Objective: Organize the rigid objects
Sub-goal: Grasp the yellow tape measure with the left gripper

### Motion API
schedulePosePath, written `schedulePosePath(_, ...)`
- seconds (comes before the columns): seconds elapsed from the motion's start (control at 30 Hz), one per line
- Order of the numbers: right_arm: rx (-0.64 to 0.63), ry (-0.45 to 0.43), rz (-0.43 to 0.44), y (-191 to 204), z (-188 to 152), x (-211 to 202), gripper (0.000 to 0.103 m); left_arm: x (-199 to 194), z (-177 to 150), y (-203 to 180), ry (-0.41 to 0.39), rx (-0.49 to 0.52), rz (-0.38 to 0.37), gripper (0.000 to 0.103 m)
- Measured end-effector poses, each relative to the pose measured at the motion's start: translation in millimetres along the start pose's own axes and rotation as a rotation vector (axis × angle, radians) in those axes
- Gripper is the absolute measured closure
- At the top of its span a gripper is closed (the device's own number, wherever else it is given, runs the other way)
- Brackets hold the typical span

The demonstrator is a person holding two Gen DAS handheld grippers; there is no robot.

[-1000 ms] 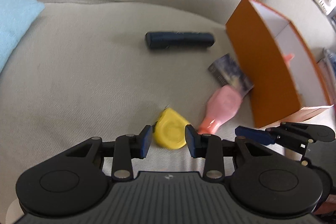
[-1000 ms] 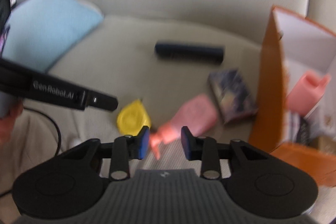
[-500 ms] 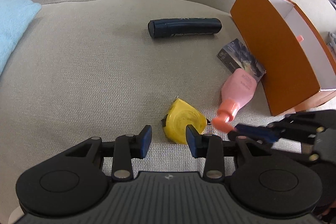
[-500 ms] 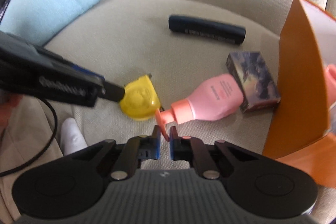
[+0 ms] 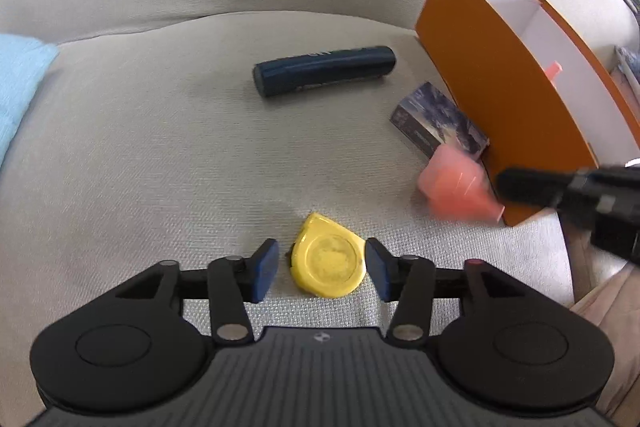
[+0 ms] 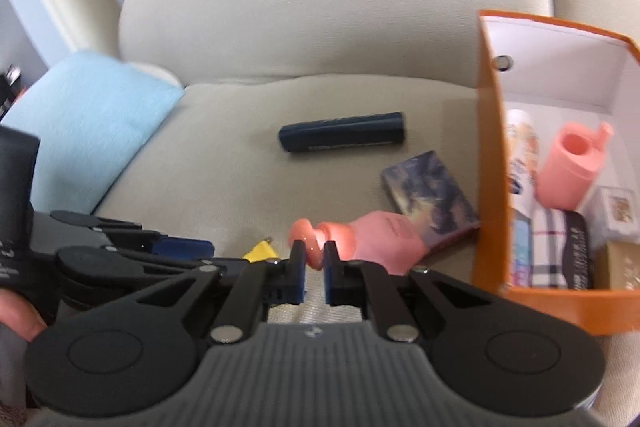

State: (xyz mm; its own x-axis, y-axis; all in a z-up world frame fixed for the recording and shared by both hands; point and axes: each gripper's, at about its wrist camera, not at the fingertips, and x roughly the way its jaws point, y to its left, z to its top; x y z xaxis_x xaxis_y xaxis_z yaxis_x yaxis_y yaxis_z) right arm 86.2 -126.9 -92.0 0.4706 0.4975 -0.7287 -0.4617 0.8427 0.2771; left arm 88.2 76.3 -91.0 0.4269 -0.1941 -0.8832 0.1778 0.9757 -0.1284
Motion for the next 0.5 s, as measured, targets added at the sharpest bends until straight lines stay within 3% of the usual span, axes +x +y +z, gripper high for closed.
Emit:
schedulePosePath(0.1,0.002,-0.041,-0.105,-6.1,-0.1,-8.8,0.103,11.7,-2.9,-7.1,0.026,0.053,0.021,0.038)
schedulePosePath(0.2,0.065,-0.01,-0.095,-20.6,0.3,-4.6,0.103,21.6,-8.1,-16.0,0.052,0.111,0.061,0.038)
schedulePosePath(0.3,0.023,0.012,-0.092,-17.0,-5.1,0.2,0.103,26.8,-12.4,-23.6,0.048,0.169,0.088,0.035)
schedulePosePath(0.5,-0.031,0.072,-0.078,-7.0,-18.2,16.1,0.103,35.7,-10.8,-25.3,0.046,0.176,0.083,0.033)
